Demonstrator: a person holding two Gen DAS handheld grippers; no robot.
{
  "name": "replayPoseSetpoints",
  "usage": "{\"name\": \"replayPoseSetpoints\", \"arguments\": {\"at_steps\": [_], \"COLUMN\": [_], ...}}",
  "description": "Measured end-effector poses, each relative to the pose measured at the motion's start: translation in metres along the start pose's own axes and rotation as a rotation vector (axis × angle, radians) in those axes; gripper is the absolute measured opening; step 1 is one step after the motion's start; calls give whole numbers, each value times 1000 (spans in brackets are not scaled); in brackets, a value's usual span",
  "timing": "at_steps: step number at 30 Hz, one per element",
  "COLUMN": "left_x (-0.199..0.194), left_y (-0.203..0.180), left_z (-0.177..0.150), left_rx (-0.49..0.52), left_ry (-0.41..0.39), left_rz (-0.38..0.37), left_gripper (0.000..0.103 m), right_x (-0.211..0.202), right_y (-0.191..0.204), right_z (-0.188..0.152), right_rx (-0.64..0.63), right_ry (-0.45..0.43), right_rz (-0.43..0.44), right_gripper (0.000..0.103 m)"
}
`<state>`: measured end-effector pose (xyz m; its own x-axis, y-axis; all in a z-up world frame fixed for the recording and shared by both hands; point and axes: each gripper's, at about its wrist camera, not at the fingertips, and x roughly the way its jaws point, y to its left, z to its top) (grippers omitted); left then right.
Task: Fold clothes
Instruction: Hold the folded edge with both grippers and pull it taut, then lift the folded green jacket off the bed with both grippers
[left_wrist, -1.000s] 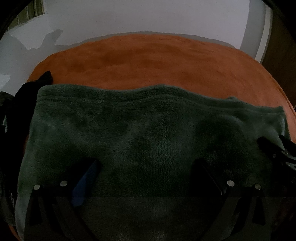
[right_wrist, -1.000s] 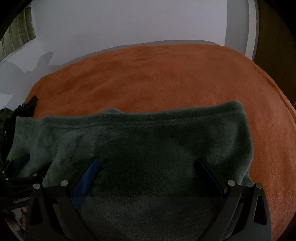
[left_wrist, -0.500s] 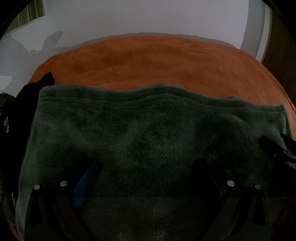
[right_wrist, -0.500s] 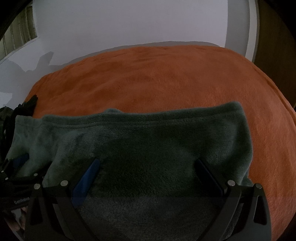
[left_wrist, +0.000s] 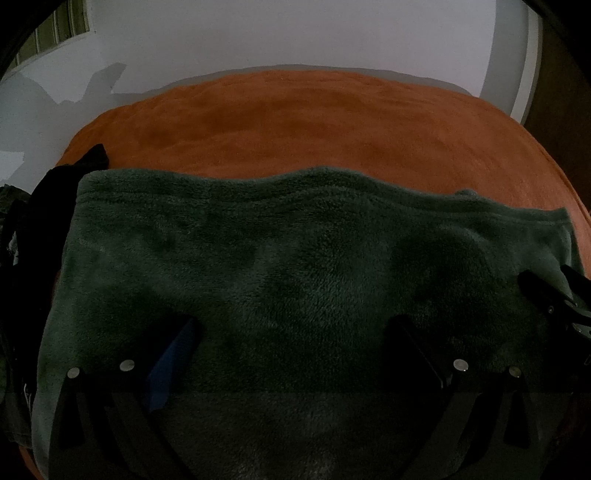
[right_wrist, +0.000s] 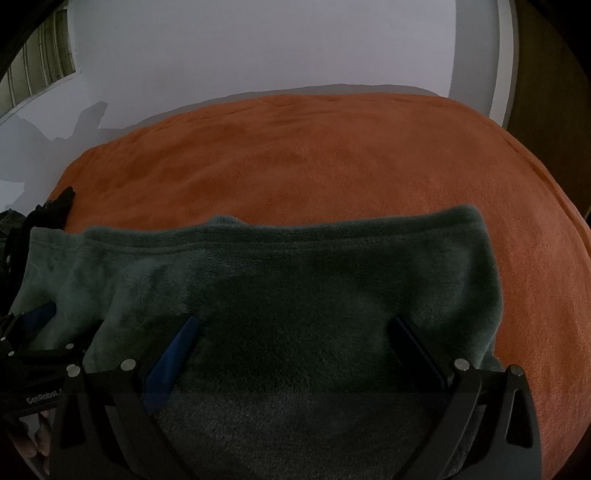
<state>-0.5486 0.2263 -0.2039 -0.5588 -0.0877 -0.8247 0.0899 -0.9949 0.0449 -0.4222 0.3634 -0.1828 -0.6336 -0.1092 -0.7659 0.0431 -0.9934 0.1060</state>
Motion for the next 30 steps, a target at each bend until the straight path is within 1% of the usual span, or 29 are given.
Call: {"name": "replayPoseSetpoints", "arguments": {"at_steps": [19, 21, 23, 26, 28, 30], "left_x": [-2, -3, -7, -15, -19, -23], "left_y": [-1, 1, 5, 12, 20, 28], "left_z": [0, 1, 2, 2, 3, 5], "left_rx": [3, 9, 34, 83, 84, 86], "left_ry": [7, 11, 8, 1, 7, 14], "left_rz": [-2, -8, -15, -27, -27, -27], "left_gripper": [103, 103, 103, 103, 103, 103], "right_x": [-3, -7, -12, -16, -19, -25], "right_y": [1, 0, -3, -12, -22, -30], "right_z": [-1, -1, -2, -5, -7, -9], "right_rx": [2, -4, -11, -17, -10, -17], "right_ry": [0, -11, -29, -42, -49, -75], "right_rz": [0, -11, -40, -41, -34, -40], "right_gripper": [103, 103, 103, 103, 103, 103]}}
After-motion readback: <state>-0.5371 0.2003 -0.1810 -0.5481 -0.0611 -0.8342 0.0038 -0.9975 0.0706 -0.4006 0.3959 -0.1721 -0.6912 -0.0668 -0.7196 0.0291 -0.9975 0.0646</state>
